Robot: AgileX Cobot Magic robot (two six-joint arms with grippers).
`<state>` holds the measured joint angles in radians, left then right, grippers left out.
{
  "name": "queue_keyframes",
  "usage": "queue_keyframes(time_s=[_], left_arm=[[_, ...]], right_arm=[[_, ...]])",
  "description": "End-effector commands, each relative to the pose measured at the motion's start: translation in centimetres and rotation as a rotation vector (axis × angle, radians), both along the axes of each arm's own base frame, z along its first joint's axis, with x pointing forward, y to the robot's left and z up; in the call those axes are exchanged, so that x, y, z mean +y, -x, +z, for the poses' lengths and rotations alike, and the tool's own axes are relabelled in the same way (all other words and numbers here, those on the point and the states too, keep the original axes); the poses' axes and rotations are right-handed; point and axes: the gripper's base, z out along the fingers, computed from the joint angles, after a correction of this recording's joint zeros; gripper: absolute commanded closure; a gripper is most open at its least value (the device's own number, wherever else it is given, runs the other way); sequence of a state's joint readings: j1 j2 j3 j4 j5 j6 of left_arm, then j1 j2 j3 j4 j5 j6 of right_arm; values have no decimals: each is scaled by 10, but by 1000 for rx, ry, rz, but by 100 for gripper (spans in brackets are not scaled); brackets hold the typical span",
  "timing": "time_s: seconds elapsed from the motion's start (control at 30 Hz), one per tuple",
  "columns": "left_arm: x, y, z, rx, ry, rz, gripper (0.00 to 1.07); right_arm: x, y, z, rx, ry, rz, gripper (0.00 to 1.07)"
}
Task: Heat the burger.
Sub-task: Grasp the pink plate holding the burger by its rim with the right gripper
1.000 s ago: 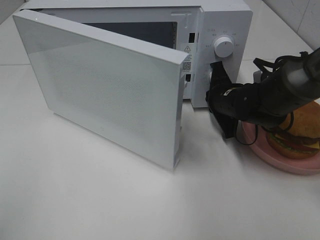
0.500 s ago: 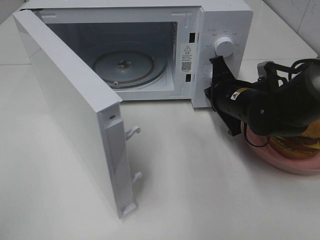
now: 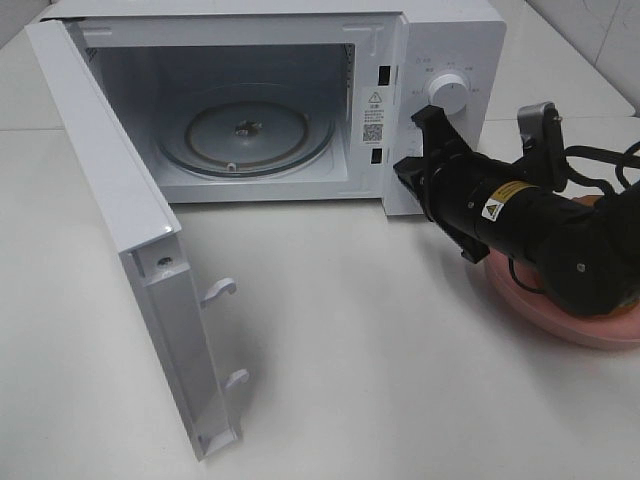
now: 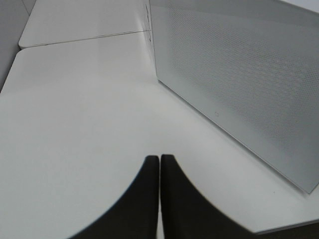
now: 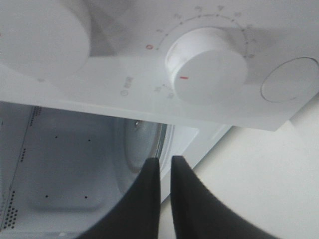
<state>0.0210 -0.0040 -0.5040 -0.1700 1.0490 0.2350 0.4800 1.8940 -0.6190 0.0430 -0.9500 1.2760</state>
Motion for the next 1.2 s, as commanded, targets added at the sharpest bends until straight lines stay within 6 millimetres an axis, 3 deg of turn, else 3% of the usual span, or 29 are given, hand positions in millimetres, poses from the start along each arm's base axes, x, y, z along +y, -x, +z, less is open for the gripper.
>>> queue_keyframes(time_s=[0.03, 0.2, 0.37, 0.63, 0.83, 1.1, 1.2], left_arm=[[0, 3, 0, -26, -1, 1, 106], [0, 3, 0, -26, -1, 1, 106], [0, 3, 0, -26, -1, 1, 106], [0, 3, 0, -26, -1, 1, 106], [0, 3, 0, -26, -1, 1, 106], [0, 3, 0, -26, -1, 1, 106], [0, 3, 0, -26, -1, 1, 106]], right_arm=[[2, 0, 7, -76, 28, 55, 101], [4, -1, 16, -249, 164, 118, 100], [11, 2, 23, -515, 463, 268, 99], [20, 8, 22, -737, 775, 466, 99], [20, 10, 18, -730, 840, 518, 99], [16, 11, 17, -554, 967, 643, 99], [18, 13, 24, -515, 1071, 792, 99]])
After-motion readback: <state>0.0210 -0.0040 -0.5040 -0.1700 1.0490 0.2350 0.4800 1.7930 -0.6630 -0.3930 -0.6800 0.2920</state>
